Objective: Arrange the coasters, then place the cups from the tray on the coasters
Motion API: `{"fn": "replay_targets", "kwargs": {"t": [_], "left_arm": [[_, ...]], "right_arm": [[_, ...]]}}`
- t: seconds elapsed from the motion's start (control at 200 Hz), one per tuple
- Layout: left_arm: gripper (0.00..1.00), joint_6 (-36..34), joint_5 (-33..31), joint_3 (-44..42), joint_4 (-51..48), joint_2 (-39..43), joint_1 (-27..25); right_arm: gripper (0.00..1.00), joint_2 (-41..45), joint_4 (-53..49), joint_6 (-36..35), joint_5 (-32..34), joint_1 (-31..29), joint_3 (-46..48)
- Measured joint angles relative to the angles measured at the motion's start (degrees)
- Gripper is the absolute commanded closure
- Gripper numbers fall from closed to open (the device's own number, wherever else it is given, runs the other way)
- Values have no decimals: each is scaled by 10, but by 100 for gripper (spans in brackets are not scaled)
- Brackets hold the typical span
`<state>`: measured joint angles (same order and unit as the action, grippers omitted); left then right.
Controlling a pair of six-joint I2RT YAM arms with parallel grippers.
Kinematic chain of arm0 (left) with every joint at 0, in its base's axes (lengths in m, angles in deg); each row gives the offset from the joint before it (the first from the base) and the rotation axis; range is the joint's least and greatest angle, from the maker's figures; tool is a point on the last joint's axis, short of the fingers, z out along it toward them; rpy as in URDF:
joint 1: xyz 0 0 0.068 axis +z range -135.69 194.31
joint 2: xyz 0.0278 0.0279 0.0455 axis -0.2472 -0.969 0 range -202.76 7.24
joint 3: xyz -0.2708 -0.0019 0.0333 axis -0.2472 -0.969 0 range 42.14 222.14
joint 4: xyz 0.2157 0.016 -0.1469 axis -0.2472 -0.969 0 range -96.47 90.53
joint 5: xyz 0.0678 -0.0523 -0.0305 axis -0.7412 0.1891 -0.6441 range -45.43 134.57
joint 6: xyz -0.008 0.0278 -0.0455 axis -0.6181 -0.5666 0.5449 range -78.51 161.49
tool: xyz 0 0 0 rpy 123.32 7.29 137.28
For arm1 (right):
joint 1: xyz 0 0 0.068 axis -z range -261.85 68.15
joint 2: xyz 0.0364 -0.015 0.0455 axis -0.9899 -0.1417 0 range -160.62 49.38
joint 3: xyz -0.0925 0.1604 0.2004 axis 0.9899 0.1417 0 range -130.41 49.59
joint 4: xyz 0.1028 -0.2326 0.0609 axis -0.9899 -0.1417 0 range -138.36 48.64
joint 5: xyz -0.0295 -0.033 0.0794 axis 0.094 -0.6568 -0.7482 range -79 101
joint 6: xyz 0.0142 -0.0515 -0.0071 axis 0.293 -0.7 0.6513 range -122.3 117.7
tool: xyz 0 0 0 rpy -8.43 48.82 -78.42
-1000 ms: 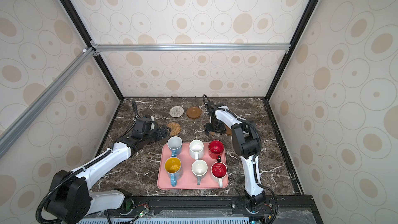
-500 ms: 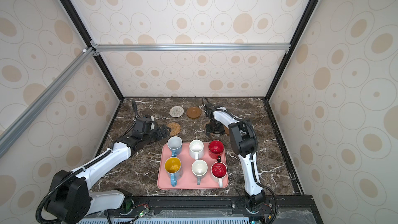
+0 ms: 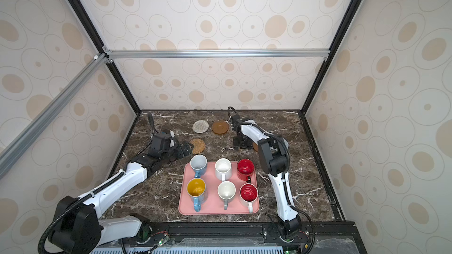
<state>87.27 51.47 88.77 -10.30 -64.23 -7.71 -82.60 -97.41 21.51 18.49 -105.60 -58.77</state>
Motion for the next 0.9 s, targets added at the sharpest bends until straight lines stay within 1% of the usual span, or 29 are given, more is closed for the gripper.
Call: {"fn": "replay_targets", "kwargs": {"t": [0.495,0.9], "left_arm": [[0,1,-6,-2,0,8,0],[0,4,-7,-2,-1,12,0]], "right_arm": [[38,-52,0,15,13,16,-89],[38,-83,-1,-9,11,37,-141]]}}
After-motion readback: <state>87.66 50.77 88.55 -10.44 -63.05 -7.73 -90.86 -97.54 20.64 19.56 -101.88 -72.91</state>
